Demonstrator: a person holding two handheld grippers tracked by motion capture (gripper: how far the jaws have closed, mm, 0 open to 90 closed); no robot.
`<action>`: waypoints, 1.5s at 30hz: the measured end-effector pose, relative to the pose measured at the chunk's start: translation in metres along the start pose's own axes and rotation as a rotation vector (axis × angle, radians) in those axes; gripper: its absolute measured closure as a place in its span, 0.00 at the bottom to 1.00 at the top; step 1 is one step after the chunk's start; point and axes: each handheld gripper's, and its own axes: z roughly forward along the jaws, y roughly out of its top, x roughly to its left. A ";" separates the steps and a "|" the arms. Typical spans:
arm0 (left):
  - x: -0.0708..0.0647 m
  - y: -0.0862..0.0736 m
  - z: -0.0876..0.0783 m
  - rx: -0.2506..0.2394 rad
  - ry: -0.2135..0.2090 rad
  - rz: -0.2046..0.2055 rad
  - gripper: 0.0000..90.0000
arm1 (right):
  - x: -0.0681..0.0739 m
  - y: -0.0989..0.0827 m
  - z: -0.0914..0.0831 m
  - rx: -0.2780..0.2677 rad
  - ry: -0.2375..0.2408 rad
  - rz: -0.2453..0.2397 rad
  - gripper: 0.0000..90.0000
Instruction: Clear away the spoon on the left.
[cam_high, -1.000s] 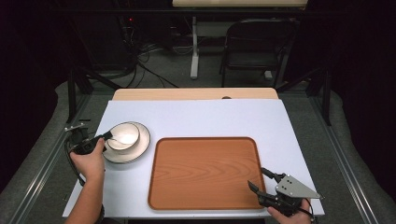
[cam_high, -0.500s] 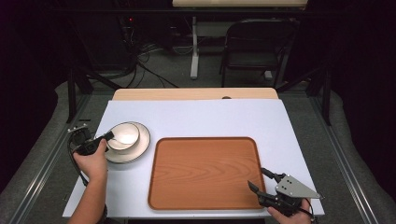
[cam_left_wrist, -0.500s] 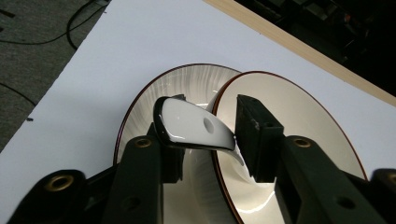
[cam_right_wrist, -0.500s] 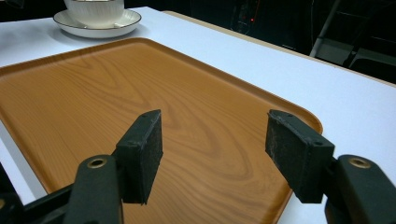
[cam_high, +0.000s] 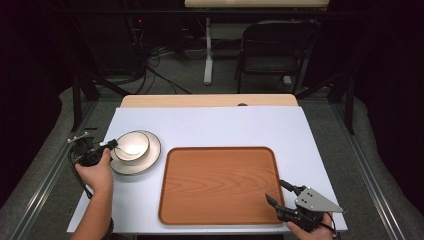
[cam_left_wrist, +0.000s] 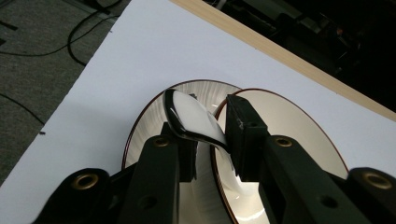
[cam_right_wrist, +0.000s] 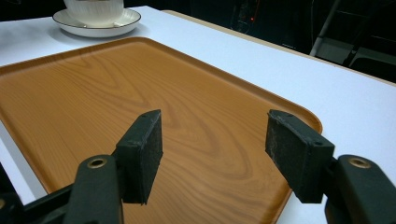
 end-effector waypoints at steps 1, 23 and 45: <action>0.000 0.001 -0.001 -0.005 -0.003 -0.002 0.84 | 0.000 0.000 0.000 -0.001 0.000 0.000 0.41; -0.004 0.011 -0.010 -0.015 -0.058 -0.023 0.94 | 0.000 0.000 0.000 -0.001 0.002 0.002 0.41; -0.028 0.033 -0.030 0.046 -0.082 0.103 0.94 | 0.000 0.000 0.000 -0.002 0.001 0.001 0.41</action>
